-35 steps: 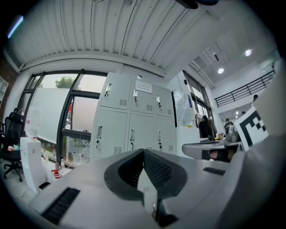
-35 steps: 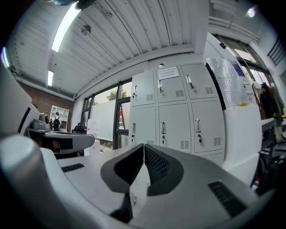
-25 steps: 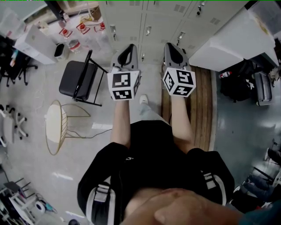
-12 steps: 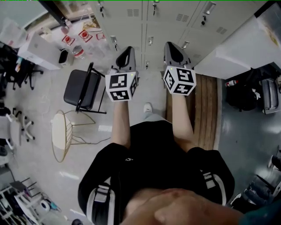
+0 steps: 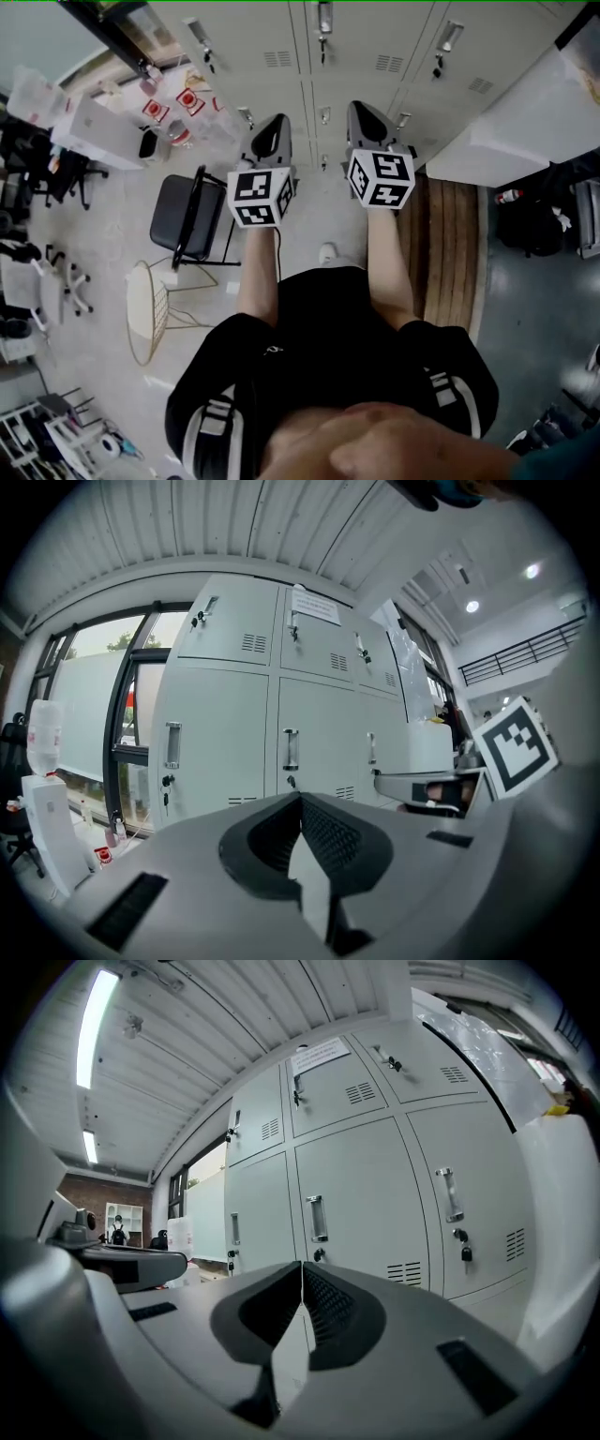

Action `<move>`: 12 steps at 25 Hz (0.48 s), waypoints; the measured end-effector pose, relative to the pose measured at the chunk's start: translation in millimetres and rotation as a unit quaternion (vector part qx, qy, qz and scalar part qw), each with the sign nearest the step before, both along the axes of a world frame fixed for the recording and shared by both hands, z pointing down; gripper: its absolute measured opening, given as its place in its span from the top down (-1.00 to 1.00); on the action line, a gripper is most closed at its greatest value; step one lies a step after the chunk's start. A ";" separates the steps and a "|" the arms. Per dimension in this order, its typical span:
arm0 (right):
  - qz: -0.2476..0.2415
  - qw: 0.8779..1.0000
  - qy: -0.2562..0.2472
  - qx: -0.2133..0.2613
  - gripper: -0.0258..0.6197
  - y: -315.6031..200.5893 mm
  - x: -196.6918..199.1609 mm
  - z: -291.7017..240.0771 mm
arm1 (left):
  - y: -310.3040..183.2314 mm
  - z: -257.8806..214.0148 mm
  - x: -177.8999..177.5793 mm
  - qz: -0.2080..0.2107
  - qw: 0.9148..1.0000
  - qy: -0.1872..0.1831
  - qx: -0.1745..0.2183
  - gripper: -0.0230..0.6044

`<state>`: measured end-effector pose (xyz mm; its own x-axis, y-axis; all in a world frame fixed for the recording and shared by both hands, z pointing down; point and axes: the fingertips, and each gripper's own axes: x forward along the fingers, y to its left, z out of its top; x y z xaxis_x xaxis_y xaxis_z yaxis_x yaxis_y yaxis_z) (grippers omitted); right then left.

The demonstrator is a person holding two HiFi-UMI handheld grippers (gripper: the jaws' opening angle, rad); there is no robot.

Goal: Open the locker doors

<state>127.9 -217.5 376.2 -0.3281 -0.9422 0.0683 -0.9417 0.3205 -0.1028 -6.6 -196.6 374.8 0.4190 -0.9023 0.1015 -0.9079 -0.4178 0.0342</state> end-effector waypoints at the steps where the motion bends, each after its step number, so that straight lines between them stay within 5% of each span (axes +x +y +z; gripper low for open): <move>1: 0.000 1.000 -0.001 -0.002 0.86 -6.1 3.3 2.3 | -5.0 3.0 0.3 -0.002 1.000 0.001 -0.003 0.89; 12: -0.010 0.999 0.022 -0.023 0.86 -38.0 -1.9 21.2 | -38.3 22.2 0.1 -0.004 1.000 0.016 -0.022 0.89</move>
